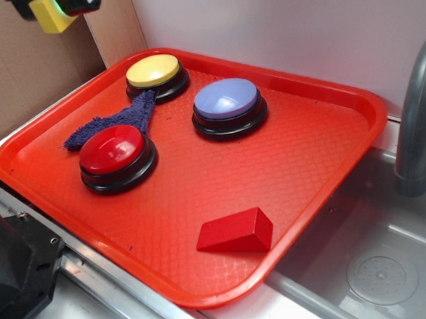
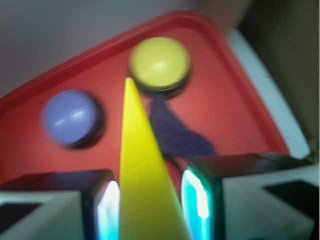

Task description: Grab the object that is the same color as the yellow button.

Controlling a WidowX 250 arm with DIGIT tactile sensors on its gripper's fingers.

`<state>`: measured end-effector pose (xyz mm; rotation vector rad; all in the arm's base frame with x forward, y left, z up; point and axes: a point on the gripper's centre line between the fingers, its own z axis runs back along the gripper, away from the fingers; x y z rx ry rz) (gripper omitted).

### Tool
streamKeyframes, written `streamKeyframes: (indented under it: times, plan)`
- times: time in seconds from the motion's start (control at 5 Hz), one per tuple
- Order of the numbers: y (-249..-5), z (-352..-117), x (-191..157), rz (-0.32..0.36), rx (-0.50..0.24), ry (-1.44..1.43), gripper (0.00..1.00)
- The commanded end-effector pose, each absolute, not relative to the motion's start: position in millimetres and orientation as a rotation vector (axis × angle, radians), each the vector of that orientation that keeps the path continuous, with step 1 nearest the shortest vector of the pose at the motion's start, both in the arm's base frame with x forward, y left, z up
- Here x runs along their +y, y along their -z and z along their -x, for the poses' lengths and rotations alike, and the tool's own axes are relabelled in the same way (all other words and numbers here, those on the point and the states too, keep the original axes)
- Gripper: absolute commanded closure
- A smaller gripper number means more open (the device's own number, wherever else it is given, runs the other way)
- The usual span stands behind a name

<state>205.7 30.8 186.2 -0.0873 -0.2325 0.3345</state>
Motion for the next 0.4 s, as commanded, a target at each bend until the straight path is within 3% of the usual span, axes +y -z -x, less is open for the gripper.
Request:
streamKeyframes:
  times: [0.0,0.2]
  plan:
    - [-178.6,-170.5,-6.2,0.084,-0.224,-0.14,1.0]
    - [-170.7,-175.0,1.3,0.09,-0.207,-0.186,1.0]
